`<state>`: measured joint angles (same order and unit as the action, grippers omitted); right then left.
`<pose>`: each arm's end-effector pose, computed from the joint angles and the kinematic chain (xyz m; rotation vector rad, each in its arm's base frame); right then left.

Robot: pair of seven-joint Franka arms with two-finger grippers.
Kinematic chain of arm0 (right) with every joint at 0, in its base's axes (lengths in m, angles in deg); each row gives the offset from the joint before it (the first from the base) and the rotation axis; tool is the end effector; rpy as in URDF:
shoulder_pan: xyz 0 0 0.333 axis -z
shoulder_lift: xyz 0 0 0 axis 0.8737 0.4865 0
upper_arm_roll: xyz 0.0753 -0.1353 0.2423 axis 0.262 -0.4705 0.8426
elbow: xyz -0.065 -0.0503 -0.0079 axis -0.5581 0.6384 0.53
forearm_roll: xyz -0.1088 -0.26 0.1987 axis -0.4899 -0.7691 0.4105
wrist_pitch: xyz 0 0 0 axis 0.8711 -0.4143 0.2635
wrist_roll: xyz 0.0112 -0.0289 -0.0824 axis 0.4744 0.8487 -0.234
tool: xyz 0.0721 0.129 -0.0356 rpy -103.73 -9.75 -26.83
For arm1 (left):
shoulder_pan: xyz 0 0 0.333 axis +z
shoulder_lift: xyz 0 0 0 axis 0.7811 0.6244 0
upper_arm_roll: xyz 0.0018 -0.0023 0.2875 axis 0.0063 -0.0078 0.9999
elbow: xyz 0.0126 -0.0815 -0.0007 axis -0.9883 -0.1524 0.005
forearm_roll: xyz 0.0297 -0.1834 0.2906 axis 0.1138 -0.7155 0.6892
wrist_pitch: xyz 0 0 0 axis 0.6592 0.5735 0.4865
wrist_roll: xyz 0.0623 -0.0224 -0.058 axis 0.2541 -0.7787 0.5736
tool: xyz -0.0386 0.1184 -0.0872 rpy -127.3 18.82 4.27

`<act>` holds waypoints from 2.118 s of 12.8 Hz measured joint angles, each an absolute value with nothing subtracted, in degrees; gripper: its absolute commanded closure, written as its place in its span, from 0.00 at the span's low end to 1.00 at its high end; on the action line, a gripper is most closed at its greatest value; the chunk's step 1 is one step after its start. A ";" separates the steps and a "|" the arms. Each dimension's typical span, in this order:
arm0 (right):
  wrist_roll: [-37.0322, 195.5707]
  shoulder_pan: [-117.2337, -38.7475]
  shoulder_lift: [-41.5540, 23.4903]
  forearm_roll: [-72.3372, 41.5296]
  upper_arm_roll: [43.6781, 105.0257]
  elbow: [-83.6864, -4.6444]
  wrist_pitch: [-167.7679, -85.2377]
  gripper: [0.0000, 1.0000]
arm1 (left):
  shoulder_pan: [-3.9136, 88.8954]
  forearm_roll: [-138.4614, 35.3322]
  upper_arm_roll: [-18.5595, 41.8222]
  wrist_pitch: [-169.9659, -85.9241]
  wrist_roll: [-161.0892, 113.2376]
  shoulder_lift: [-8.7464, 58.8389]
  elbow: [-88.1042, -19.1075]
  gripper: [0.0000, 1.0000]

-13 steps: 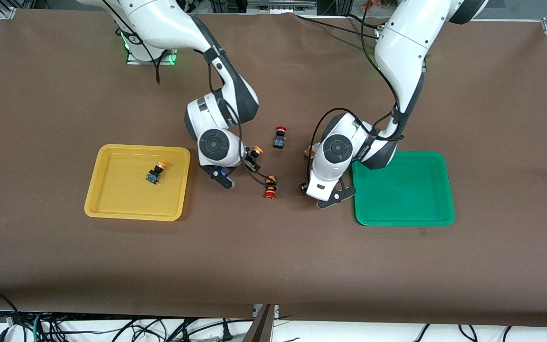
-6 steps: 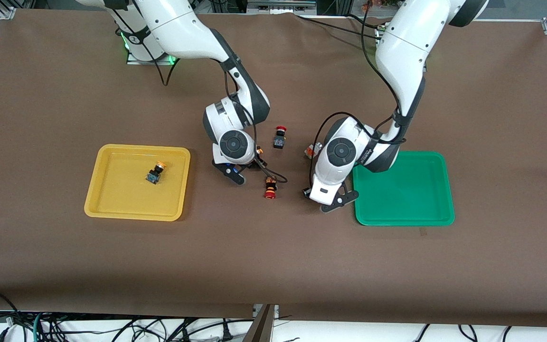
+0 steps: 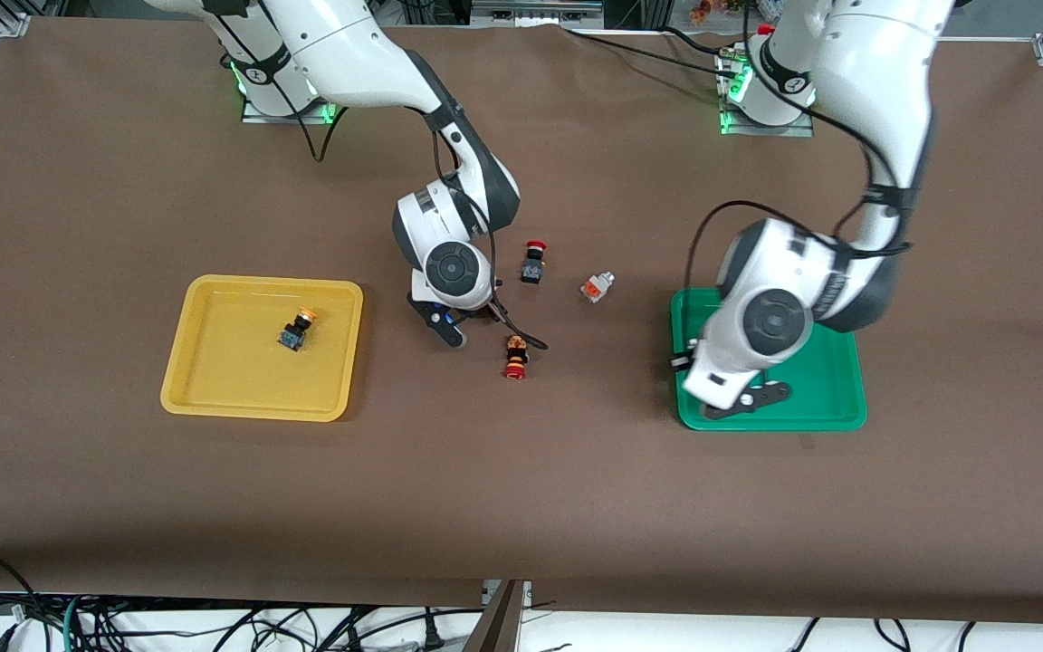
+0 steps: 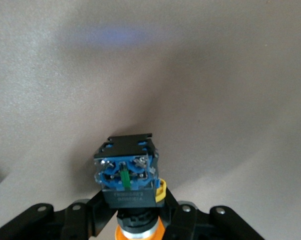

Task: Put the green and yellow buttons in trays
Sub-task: 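Grasp another black switch with the right gripper while the left gripper grasps a white switch, then lower the black switch into the yellow tray while the left gripper places the white switch, then withdraw the right gripper while the left gripper grasps the orange-white switch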

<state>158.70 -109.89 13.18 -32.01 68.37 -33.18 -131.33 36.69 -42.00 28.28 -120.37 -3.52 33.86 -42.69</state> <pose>0.4655 0.4086 0.1431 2.7806 -1.1937 -0.3507 0.5823 -0.1671 0.2415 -3.0283 -0.2785 0.3444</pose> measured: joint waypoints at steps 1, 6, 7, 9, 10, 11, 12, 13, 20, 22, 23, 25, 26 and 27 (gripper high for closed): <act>158.97 -109.96 13.05 -32.61 67.44 -32.96 -131.20 1.00 | 39.11 -42.00 28.30 -119.32 -10.63 33.99 -43.56 0.85; 153.14 -108.25 12.19 -33.10 53.88 -26.55 -120.53 1.00 | 42.31 -42.01 27.47 -128.50 -21.23 37.40 -50.89 0.00; 148.82 -105.62 12.00 -33.16 52.76 -26.54 -119.77 1.00 | 42.08 -42.01 27.12 -130.55 -21.23 37.46 -52.08 0.00; 139.51 -98.08 12.16 -33.26 52.47 -26.62 -117.81 1.00 | 41.83 -42.01 26.78 -131.04 -21.20 36.89 -52.35 0.00; 134.92 -94.56 12.27 -33.26 52.54 -26.67 -116.31 1.00 | 41.80 -42.07 26.50 -130.10 -21.03 35.94 -52.11 0.00; 131.07 -91.88 12.36 -33.26 52.61 -26.76 -115.29 1.00 | 41.75 -42.14 25.64 -128.10 -20.07 34.48 -51.65 0.00; 127.85 -90.28 12.45 -33.26 52.67 -27.07 -114.79 1.00 | 41.69 -42.28 24.13 -126.12 -17.67 32.73 -51.33 0.00; 124.81 -89.47 12.60 -33.56 52.68 -27.71 -114.42 1.00 | 41.62 -42.45 21.46 -124.77 -12.63 30.98 -51.25 0.00; 115.75 -88.76 12.98 -38.12 52.55 -34.00 -114.22 0.00 | 31.32 -42.36 12.51 -131.60 31.26 32.75 -53.86 0.00; 115.45 -88.81 12.70 -39.26 52.45 -33.44 -113.21 0.00 | 30.96 -42.34 12.62 -137.45 36.78 33.83 -57.13 0.00; 115.29 -88.86 12.42 -39.75 52.08 -32.51 -112.50 0.00 | 31.24 -42.34 12.70 -140.01 37.65 33.82 -59.12 0.00; 114.48 -88.88 10.64 -39.96 51.01 -29.76 -111.61 0.00 | 31.34 -42.34 12.67 -142.57 38.24 33.73 -61.74 0.00; 113.31 -88.91 9.21 -40.06 50.51 -28.51 -111.29 0.00 | 31.21 -42.34 12.58 -143.83 38.32 33.69 -62.52 0.00; 111.57 -88.93 7.38 -40.11 49.89 -27.56 -110.94 0.00 | 30.88 -42.34 12.48 -145.38 38.50 33.68 -63.24 0.00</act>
